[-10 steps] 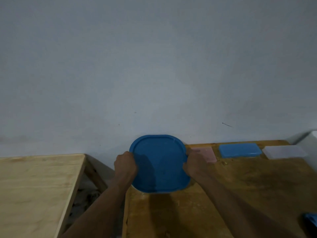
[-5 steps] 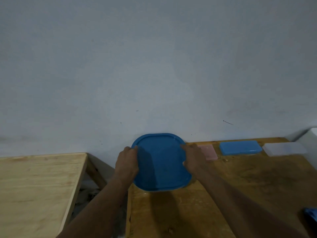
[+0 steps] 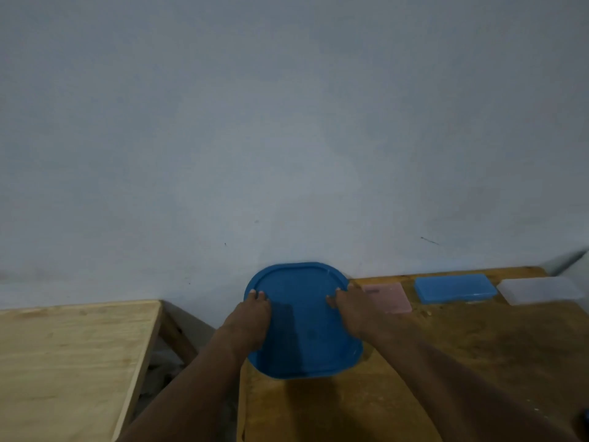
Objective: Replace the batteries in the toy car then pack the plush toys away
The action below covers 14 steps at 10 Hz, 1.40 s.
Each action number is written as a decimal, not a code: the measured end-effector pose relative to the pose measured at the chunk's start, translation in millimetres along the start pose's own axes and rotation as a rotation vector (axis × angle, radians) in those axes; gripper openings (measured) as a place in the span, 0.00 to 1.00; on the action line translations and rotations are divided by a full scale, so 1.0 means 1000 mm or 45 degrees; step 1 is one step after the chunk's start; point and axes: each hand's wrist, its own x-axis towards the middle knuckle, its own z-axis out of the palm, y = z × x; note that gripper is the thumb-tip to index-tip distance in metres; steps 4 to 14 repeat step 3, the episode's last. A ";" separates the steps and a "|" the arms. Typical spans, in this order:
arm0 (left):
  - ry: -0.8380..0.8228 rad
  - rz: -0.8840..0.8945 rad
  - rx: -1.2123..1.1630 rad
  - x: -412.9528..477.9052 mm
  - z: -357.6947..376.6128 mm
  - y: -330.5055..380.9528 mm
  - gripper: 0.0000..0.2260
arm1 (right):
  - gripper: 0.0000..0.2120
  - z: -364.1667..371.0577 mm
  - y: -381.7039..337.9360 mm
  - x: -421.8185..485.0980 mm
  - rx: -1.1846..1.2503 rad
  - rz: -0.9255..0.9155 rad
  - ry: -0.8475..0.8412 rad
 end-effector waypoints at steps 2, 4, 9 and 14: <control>0.183 -0.001 -0.491 -0.025 -0.020 0.000 0.20 | 0.23 -0.019 -0.001 -0.030 0.121 0.037 0.064; 0.393 -0.007 -0.671 -0.054 -0.027 0.008 0.13 | 0.17 -0.029 0.002 -0.048 0.400 -0.012 0.244; 0.393 -0.007 -0.671 -0.054 -0.027 0.008 0.13 | 0.17 -0.029 0.002 -0.048 0.400 -0.012 0.244; 0.393 -0.007 -0.671 -0.054 -0.027 0.008 0.13 | 0.17 -0.029 0.002 -0.048 0.400 -0.012 0.244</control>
